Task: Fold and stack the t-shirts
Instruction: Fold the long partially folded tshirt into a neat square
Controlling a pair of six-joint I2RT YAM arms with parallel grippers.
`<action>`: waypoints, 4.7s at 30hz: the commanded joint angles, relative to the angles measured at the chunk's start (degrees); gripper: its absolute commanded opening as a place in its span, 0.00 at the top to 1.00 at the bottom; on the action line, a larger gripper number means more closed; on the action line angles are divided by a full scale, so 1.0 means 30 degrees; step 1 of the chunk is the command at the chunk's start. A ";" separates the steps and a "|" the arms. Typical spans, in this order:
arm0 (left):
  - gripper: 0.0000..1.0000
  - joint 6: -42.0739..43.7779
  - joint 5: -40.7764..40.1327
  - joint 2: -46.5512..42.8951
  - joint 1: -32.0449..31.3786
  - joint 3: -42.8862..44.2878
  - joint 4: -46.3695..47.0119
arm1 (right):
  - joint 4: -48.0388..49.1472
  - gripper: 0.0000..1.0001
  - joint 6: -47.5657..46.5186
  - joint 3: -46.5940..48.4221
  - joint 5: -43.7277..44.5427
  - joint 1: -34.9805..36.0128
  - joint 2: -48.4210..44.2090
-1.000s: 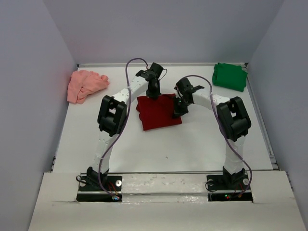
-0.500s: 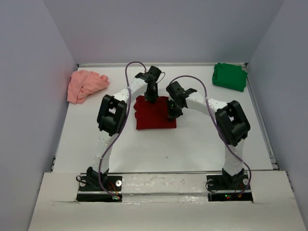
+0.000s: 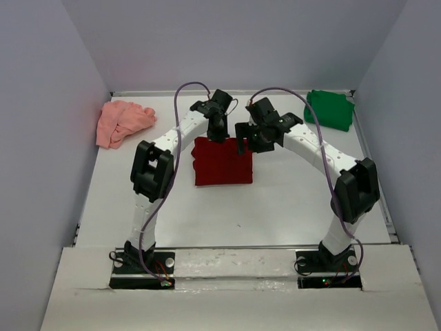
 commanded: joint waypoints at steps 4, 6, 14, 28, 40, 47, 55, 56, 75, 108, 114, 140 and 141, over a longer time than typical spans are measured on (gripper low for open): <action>1.00 0.0090 -0.0314 -0.1748 -0.0352 -0.1105 -0.0193 | 0.1623 0.16 -0.0698 -0.2549 -0.1343 -0.0157 0.0745; 1.00 0.0031 -0.0373 -0.1953 -0.0469 -0.1281 -0.0164 | 0.2002 0.16 -0.0757 -0.2872 -0.0673 -0.0333 0.1067; 1.00 0.0061 -0.0578 -0.2423 -0.0704 -0.1692 -0.0193 | 0.3000 0.16 -0.1138 -0.2845 -0.0874 -0.0890 0.2326; 1.00 0.0178 -0.0490 -0.3185 -0.0850 -0.2366 -0.0076 | 0.4523 0.17 -0.1577 -0.1791 -0.4388 -0.3263 0.4700; 1.00 0.0266 -0.0432 -0.3009 -0.0851 -0.1429 -0.0427 | 0.6221 0.20 0.0179 -0.2432 -0.8578 -0.3644 0.5230; 1.00 0.0208 -0.0168 -0.3067 -0.0851 -0.1048 -0.0544 | 0.6808 0.19 0.0648 -0.3049 -0.8930 -0.3644 0.5579; 1.00 0.0237 -0.0431 -0.3886 -0.0880 -0.1602 -0.0634 | 0.7335 0.19 0.1059 -0.3135 -0.8522 -0.3644 0.6810; 1.00 0.0266 -0.0461 -0.4004 -0.0880 -0.1778 -0.0604 | 0.7365 0.19 0.1088 -0.3195 -0.8434 -0.3644 0.6840; 1.00 0.0207 -0.0490 -0.5321 -0.0880 -0.2189 -0.0779 | 0.4935 0.46 0.3754 -0.3668 -0.2811 -0.2735 0.4876; 1.00 0.0237 -0.0197 -0.6378 -0.0880 -0.3040 -0.0574 | 0.1155 1.00 0.2496 0.0260 0.1761 -0.2208 0.5961; 1.00 0.0208 -0.0197 -0.6232 -0.0909 -0.3127 -0.0574 | 0.0628 1.00 0.1910 0.1488 0.2141 -0.2034 0.6312; 1.00 0.0295 0.0037 -0.6056 -0.0909 -0.3714 -0.0193 | -0.3124 1.00 0.0736 0.8319 0.4751 -0.2032 0.8773; 1.00 0.0324 0.0008 -0.6085 -0.0909 -0.3685 -0.0222 | -0.3036 1.00 0.0766 0.8144 0.4489 -0.2032 0.8774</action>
